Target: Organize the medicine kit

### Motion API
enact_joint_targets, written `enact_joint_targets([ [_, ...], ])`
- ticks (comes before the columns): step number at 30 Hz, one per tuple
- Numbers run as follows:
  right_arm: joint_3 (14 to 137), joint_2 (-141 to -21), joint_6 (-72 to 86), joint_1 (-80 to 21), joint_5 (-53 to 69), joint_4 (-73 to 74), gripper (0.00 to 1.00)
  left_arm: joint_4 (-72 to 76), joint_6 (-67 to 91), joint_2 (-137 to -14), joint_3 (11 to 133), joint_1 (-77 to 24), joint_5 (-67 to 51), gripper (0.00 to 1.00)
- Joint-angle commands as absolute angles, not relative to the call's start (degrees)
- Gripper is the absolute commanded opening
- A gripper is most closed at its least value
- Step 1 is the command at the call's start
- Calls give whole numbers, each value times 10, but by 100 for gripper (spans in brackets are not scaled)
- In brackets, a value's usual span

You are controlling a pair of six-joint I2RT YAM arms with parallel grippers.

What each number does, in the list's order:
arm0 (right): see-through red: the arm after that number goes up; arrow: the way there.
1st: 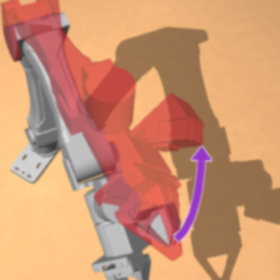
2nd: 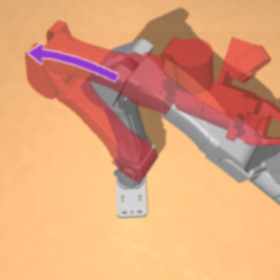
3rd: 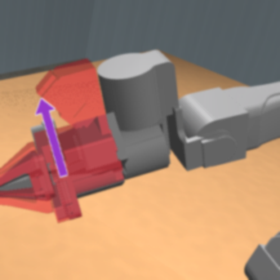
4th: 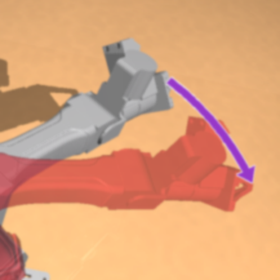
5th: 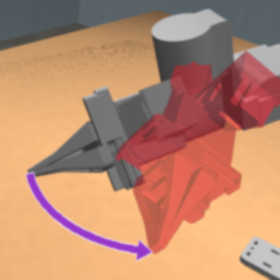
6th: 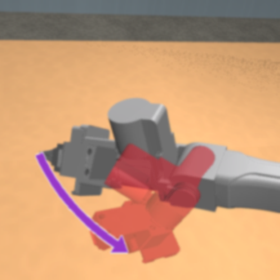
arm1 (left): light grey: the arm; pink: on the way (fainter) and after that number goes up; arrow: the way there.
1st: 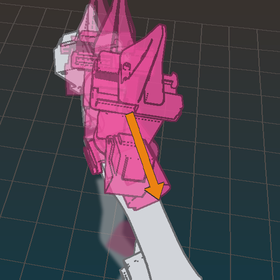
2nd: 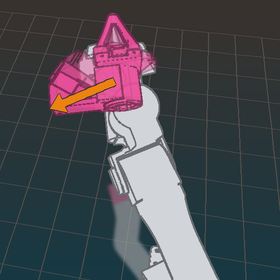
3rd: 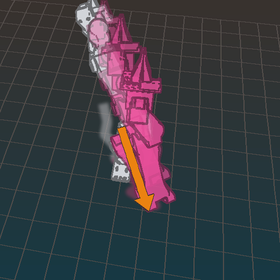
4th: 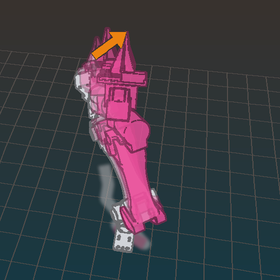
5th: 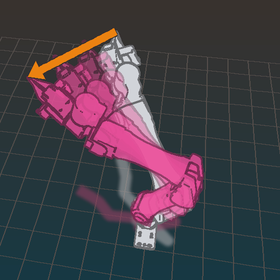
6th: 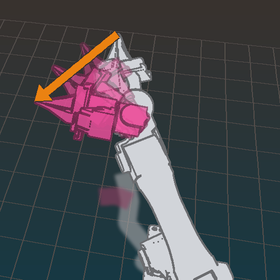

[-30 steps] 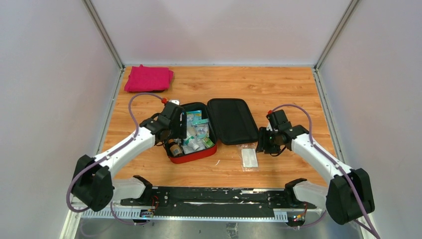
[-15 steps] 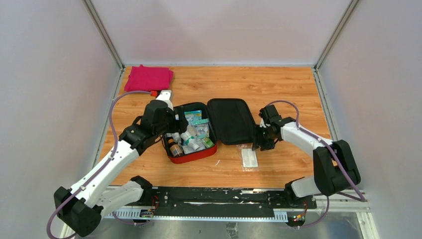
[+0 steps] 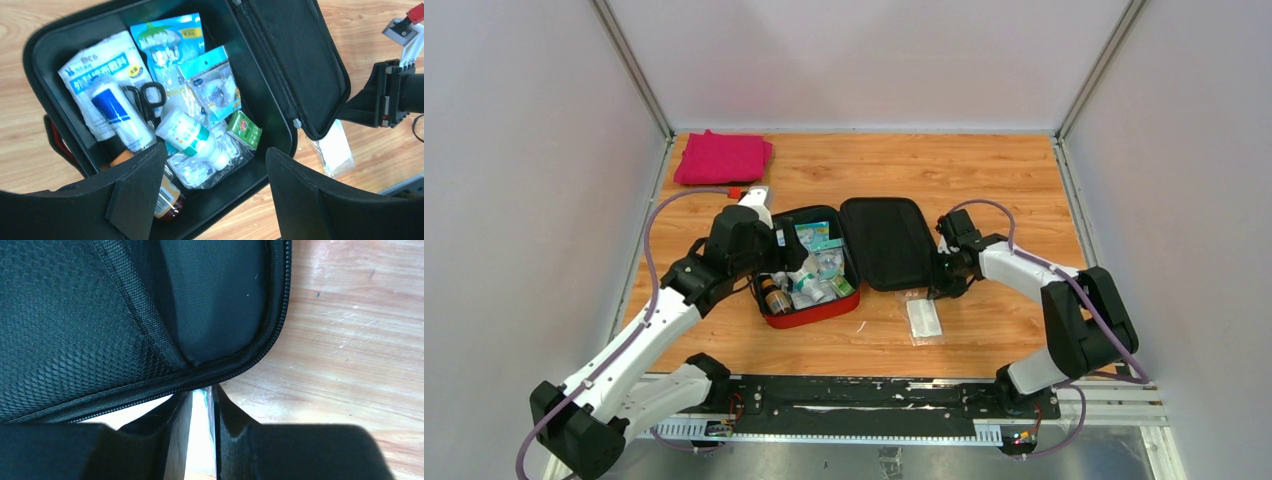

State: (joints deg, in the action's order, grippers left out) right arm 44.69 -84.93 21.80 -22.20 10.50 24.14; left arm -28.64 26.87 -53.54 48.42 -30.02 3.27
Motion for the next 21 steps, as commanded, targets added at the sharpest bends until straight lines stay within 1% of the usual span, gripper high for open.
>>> enact_joint_targets([
  [1,412,-861,242,-238,90,223,22,-275,303,-512,451,-303,-8,78],
  [4,395,-839,254,-239,86,215,13,-265,325,-498,429,-322,-12,78],
  [6,385,-814,262,-239,84,215,4,-253,342,-489,413,-339,-15,78],
  [8,372,-779,270,-239,86,215,0,-237,361,-485,399,-365,-15,78],
  [13,352,-689,286,-240,94,244,0,-195,393,-502,387,-438,-1,78],
  [17,342,-634,300,-240,87,282,0,-158,411,-532,389,-515,40,78],
  [21,329,-578,312,-240,101,286,0,-103,430,-574,382,-554,44,78],
])
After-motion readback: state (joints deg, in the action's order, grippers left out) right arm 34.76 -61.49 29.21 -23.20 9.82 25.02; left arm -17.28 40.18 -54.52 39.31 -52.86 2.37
